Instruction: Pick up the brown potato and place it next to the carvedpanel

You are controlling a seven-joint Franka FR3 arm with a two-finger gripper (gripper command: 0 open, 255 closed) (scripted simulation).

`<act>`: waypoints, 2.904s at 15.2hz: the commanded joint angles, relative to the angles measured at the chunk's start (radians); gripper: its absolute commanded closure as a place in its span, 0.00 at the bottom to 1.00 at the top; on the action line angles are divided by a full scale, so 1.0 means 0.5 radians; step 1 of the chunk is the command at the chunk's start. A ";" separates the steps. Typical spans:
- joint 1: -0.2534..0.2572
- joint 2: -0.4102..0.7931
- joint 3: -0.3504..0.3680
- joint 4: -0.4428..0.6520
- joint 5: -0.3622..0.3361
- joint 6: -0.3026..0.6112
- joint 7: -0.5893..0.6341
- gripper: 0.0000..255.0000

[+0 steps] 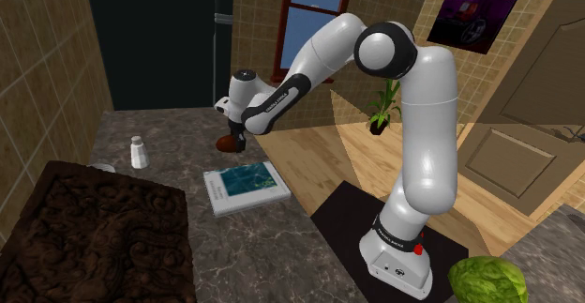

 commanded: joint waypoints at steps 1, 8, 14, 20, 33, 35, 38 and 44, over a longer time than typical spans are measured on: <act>0.000 0.001 0.000 0.000 0.000 0.001 0.000 0.00; 0.001 0.001 0.000 0.000 -0.001 0.001 0.001 1.00; -0.006 -0.040 0.011 0.001 0.018 -0.039 -0.022 1.00; -0.022 -0.154 0.040 0.012 0.071 -0.162 -0.087 1.00; -0.040 -0.365 0.083 0.092 0.179 -0.443 -0.218 1.00; -0.041 -0.392 0.087 0.111 0.194 -0.488 -0.236 1.00; -0.042 -0.431 0.093 0.143 0.214 -0.557 -0.263 1.00; -0.042 -0.498 0.103 0.219 0.252 -0.696 -0.312 1.00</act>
